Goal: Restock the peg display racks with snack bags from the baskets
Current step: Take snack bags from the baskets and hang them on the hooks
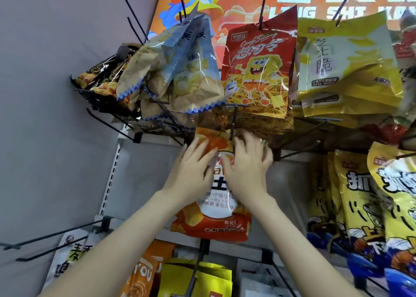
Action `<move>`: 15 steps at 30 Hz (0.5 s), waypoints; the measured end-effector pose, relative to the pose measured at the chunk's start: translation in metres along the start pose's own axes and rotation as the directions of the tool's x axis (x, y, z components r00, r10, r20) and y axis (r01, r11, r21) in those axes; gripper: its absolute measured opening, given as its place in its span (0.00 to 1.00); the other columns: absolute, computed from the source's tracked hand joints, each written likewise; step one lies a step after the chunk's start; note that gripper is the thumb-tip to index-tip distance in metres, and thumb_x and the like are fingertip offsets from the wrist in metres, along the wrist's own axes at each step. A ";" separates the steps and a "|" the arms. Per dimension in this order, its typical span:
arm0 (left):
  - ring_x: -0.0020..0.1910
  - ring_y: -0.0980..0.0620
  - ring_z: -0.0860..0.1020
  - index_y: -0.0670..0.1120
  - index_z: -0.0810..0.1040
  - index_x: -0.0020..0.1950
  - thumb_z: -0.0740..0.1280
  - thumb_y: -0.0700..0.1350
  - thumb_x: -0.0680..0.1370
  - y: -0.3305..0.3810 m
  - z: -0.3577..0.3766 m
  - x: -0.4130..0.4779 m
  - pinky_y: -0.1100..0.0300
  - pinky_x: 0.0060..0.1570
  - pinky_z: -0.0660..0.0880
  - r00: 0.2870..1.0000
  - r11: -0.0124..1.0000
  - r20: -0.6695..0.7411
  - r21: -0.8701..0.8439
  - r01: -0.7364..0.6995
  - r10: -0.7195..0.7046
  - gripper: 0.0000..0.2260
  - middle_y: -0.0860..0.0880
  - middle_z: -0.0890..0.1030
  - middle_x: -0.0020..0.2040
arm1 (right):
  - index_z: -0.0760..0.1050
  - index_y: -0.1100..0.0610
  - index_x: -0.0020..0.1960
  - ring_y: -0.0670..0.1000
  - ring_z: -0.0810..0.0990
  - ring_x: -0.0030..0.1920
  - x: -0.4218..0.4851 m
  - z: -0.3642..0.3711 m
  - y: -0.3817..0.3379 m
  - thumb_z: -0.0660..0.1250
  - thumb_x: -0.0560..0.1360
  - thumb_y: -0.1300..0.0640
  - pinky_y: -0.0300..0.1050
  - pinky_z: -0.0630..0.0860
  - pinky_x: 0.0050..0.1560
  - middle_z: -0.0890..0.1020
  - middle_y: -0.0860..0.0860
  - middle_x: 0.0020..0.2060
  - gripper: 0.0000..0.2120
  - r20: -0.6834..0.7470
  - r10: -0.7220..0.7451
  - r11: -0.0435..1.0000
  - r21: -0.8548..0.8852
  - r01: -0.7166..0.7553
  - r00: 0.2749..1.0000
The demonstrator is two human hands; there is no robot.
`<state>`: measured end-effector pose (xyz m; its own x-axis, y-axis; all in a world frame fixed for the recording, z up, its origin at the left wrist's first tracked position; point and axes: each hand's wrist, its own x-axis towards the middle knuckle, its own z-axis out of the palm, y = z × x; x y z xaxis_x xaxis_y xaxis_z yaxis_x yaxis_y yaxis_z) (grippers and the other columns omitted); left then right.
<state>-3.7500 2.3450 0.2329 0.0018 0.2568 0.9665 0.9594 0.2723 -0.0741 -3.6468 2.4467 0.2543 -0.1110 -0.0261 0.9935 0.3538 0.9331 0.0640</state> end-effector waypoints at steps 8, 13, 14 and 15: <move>0.78 0.52 0.49 0.48 0.56 0.78 0.51 0.47 0.84 -0.004 0.014 0.003 0.60 0.73 0.48 0.948 0.981 0.288 -0.092 0.168 -0.136 0.21 0.49 0.52 0.79 | 0.56 0.49 0.77 0.50 0.45 0.77 -0.002 0.007 0.005 0.46 0.81 0.43 0.58 0.30 0.71 0.50 0.51 0.78 0.25 0.492 -0.048 0.998 -0.010 0.060 0.869; 0.78 0.53 0.49 0.50 0.55 0.78 0.50 0.49 0.84 0.002 -0.003 -0.014 0.61 0.73 0.48 0.946 0.969 0.271 -0.116 0.217 -0.180 0.21 0.51 0.51 0.79 | 0.57 0.50 0.76 0.50 0.47 0.77 -0.012 -0.014 -0.001 0.52 0.81 0.47 0.53 0.36 0.73 0.51 0.51 0.78 0.24 0.501 -0.044 0.999 0.038 0.029 0.864; 0.77 0.53 0.49 0.51 0.56 0.78 0.51 0.49 0.84 0.005 -0.011 -0.020 0.63 0.71 0.47 0.947 0.963 0.263 -0.142 0.227 -0.185 0.22 0.51 0.52 0.79 | 0.57 0.51 0.76 0.50 0.48 0.77 -0.018 -0.020 -0.006 0.54 0.81 0.48 0.52 0.39 0.74 0.52 0.51 0.78 0.24 0.474 -0.052 0.997 0.072 0.020 0.879; 0.77 0.53 0.51 0.51 0.57 0.78 0.53 0.48 0.84 0.008 -0.020 -0.029 0.66 0.69 0.47 0.957 0.966 0.234 -0.151 0.212 -0.173 0.22 0.51 0.54 0.79 | 0.58 0.53 0.76 0.51 0.50 0.77 -0.027 -0.026 -0.014 0.55 0.81 0.50 0.51 0.43 0.74 0.54 0.52 0.77 0.25 0.439 -0.060 0.994 0.110 0.013 0.897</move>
<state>-3.7367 2.3217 0.2092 -0.2306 0.4159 0.8797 0.9693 0.1771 0.1703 -3.6241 2.4250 0.2288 -0.5283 0.0775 0.8455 0.2481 0.9664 0.0664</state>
